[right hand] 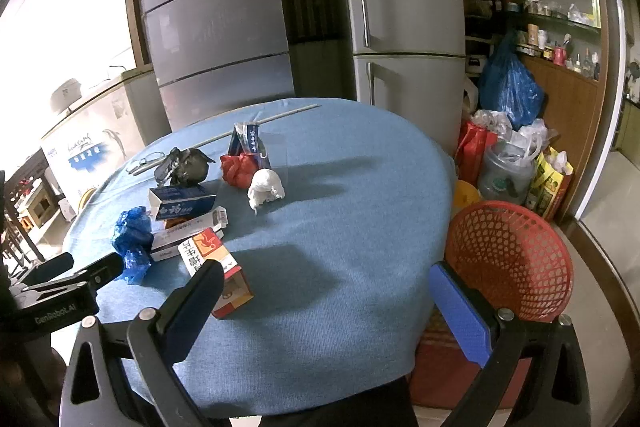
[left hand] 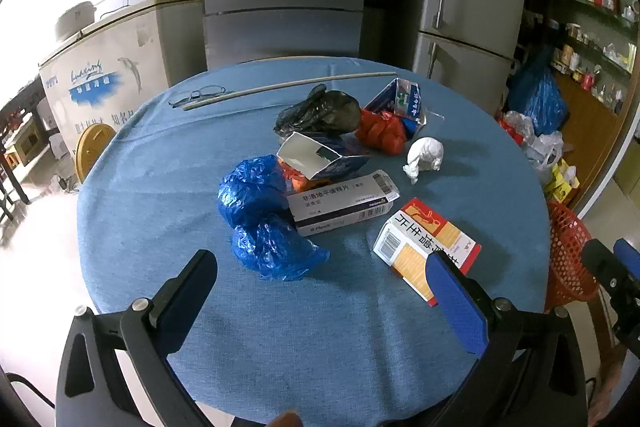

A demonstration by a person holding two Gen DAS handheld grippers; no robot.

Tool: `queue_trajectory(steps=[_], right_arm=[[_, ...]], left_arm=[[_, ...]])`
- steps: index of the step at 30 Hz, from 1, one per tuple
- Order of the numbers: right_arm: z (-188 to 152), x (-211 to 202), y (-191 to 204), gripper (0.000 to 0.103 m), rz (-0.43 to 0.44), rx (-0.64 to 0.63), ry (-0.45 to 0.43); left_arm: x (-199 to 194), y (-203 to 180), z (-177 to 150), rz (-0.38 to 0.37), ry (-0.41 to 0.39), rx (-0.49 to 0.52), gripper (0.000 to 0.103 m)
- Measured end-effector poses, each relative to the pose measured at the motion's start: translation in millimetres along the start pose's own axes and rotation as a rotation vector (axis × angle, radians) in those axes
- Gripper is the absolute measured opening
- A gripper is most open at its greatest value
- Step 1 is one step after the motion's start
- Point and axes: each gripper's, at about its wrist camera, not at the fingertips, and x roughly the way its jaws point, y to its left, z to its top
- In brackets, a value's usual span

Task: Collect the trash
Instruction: 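Move both tools toward the items on the blue table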

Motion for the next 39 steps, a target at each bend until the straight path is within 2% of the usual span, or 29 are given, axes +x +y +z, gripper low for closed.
queue_trajectory(steps=[39], right_arm=[[-6.1,9.2,1.2,0.103,-0.009,-0.006,0.020]], left_arm=[[9.1,3.1,-5.1,0.019,0.026,-0.010,0.103]])
